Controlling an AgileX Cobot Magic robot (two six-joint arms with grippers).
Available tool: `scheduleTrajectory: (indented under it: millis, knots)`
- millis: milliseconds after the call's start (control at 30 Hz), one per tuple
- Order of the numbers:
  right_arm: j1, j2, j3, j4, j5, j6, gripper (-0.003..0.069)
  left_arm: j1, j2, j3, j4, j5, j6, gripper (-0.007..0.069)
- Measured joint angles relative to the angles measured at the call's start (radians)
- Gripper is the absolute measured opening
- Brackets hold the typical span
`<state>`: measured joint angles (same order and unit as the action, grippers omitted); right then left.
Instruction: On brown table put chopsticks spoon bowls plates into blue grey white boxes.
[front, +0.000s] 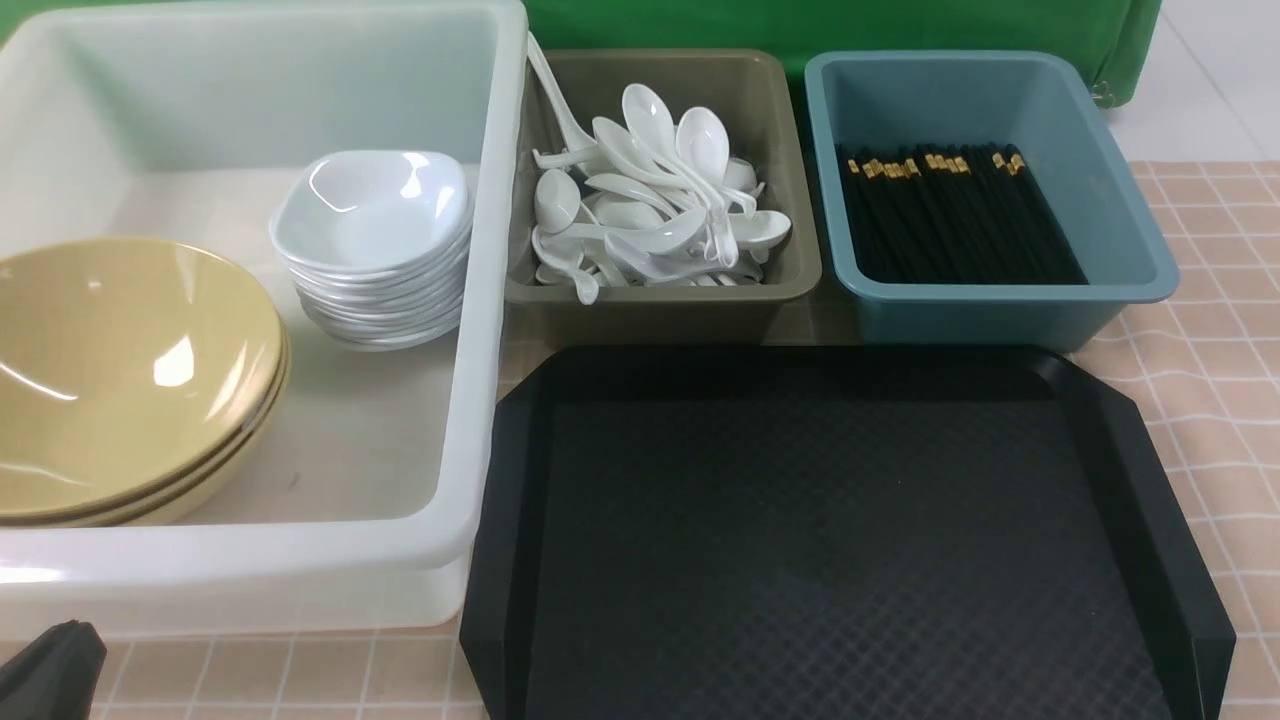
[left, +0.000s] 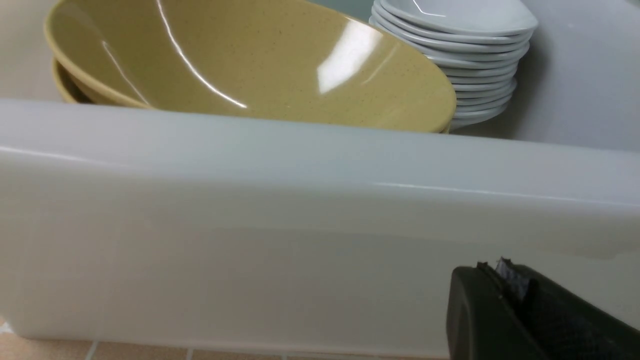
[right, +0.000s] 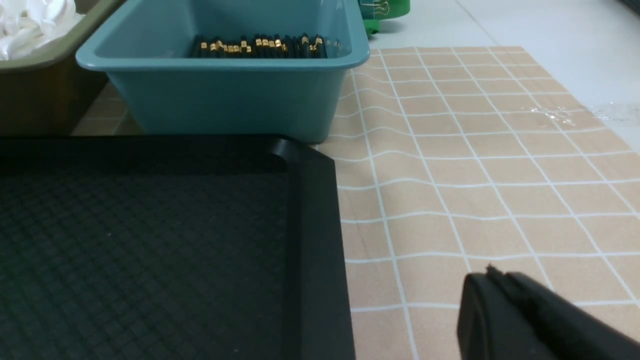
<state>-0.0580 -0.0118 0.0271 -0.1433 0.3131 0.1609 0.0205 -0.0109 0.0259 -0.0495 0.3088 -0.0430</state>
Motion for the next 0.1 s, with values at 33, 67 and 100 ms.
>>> scheduleTrajectory:
  millis: [33,67,100]
  knots:
    - [0.0,0.0,0.0,0.0,0.0,0.0,0.0048,0.0,0.0,0.0,0.0,0.0,0.0,0.0001]
    - [0.0,0.0,0.0,0.0,0.0,0.0,0.0048,0.0,0.0,0.0,0.0,0.0,0.0,0.0001]
    - [0.0,0.0,0.0,0.0,0.0,0.0,0.0048,0.0,0.0,0.0,0.0,0.0,0.0,0.0001]
